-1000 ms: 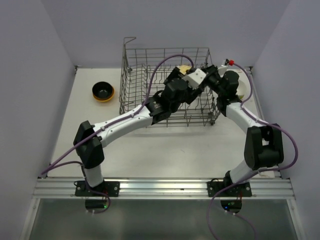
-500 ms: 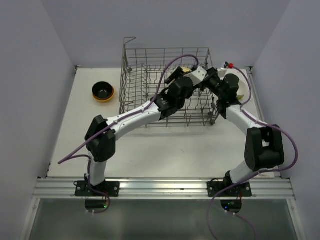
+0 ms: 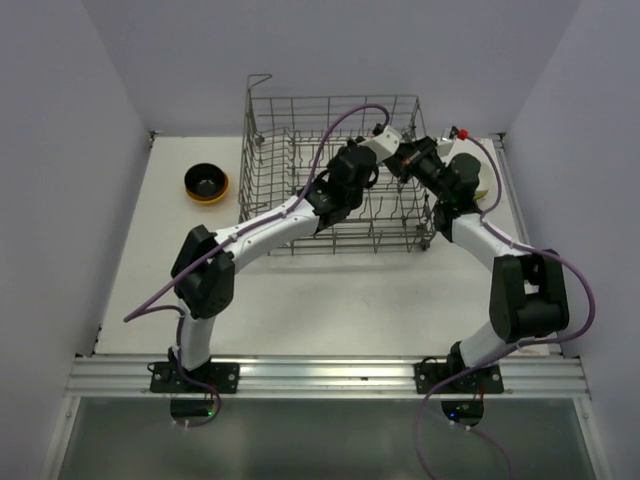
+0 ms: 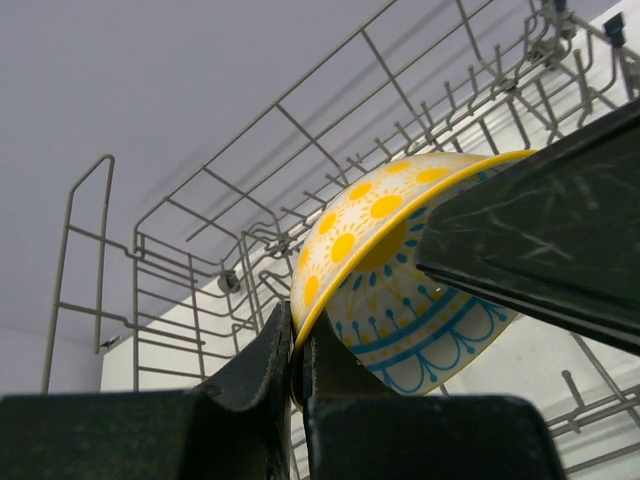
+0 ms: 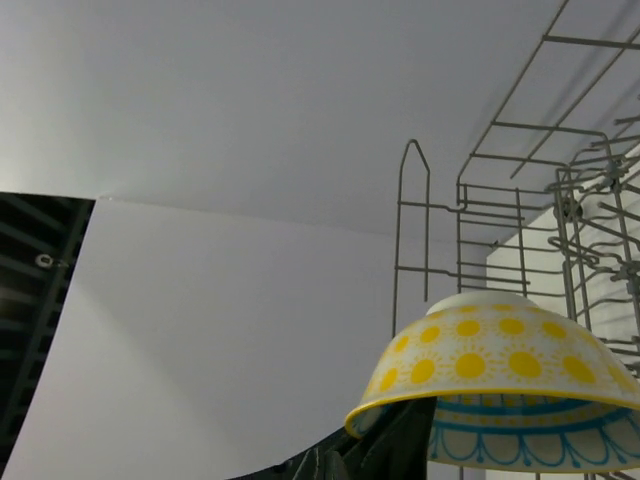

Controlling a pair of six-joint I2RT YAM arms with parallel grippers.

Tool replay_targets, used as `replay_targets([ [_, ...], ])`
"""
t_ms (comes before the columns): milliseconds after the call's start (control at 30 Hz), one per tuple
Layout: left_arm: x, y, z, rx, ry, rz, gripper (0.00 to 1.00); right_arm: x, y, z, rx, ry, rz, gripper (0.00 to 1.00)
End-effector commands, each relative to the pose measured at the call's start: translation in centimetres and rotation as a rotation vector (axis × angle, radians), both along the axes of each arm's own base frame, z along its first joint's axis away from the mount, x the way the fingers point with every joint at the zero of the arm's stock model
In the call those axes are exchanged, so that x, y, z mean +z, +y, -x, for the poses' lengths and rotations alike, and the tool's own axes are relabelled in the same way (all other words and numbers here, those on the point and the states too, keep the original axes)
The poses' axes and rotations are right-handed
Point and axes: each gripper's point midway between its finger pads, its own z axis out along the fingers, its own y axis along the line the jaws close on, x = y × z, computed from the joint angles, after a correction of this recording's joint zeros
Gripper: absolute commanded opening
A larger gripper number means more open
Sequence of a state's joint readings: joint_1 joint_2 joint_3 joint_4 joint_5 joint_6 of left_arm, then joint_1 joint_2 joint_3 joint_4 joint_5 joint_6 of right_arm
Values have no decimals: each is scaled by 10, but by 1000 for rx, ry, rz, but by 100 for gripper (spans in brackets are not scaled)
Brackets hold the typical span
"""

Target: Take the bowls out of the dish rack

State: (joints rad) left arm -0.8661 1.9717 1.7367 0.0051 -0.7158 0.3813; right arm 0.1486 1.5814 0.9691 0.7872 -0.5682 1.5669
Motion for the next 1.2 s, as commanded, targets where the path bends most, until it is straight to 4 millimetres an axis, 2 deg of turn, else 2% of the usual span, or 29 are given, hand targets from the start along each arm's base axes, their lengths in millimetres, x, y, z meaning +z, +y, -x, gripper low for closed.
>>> replay_targets([
  [0, 17, 15, -12, 76, -73, 7, 0, 29, -2, 8, 4, -102, -28, 0],
  [133, 10, 27, -16, 113, -79, -40, 0, 21, -4, 5, -3, -83, -28, 0],
  [167, 10, 32, -18, 122, -76, -50, 0, 19, -8, 3, -14, -77, -27, 13],
  [200, 7, 43, -22, 145, -64, -62, 0, 13, -11, 3, -22, -65, -24, 22],
  [267, 15, 59, -25, 170, -58, -31, 0, 9, -19, -1, -42, -53, -24, 26],
  [300, 20, 73, -32, 189, -49, 25, 0, 2, -22, -2, -49, -38, -22, 33],
  [333, 29, 85, -31, 203, -42, 47, 0, 0, -24, -3, -55, -35, -19, 30],
  [400, 35, 113, -36, 249, -16, 77, 0, -3, -28, -5, -59, -36, -11, 15],
  [433, 35, 122, -35, 264, 5, 76, 0, -6, -29, -6, -60, -32, -7, 15],
  [467, 48, 133, -32, 276, -5, 106, 0, -6, -31, -6, -61, -31, -8, 17],
  [500, 50, 145, -34, 280, 11, 145, 0, -7, -33, -7, -66, -30, -6, 22],
  [533, 65, 153, -30, 280, -2, 185, 0, -8, -34, -7, -69, -28, -7, 32],
  [567, 70, 158, -30, 275, 6, 241, 0, -6, -36, -6, -73, -33, -9, 34],
  [600, 75, 174, -30, 294, 21, 262, 0, -7, -35, -6, -71, -35, -4, 36],
  [633, 88, 183, -25, 292, 12, 305, 0, -6, -36, -6, -75, -43, 4, 37],
  [700, 99, 203, -24, 283, 27, 410, 0, -3, -35, -3, -63, -60, 12, 38],
  [733, 116, 214, -16, 276, 9, 483, 0, -4, -34, -2, -58, -62, 16, 38],
  [767, 123, 224, -14, 270, 7, 534, 0, -5, -33, -2, -52, -68, 24, 39],
  [800, 125, 241, -16, 254, 20, 627, 0, -5, -31, 0, -34, -78, 30, 41],
  [833, 142, 254, -6, 239, -6, 688, 0, -6, -30, 1, -25, -83, 38, 43],
  [867, 146, 266, -3, 235, -12, 735, 0, -7, -29, 2, -14, -89, 44, 45],
  [900, 142, 289, -5, 233, -2, 819, 0, -11, -26, 4, 8, -87, 53, 45],
  [933, 150, 300, 3, 222, -16, 863, 0, -16, -25, 4, 18, -87, 69, 46],
  [967, 147, 303, 4, 190, 17, 927, 0, -19, -24, 5, 25, -84, 76, 47],
  [1000, 134, 339, 3, 264, 15, 948, 0, -26, -23, 6, 33, -71, 84, 48],
  [1033, 128, 350, 3, 287, 21, 967, 0, -31, -23, 6, 33, -69, 94, 48],
  [1067, 111, 371, 4, 332, 41, 1005, 0, -35, -23, 7, 36, -63, 100, 49],
  [1133, 88, 389, 3, 356, 82, 1071, 0, -41, -21, 10, 57, -61, 121, 50],
  [1167, 77, 391, 3, 337, 130, 1146, 0, -43, -20, 11, 65, -61, 129, 51],
])
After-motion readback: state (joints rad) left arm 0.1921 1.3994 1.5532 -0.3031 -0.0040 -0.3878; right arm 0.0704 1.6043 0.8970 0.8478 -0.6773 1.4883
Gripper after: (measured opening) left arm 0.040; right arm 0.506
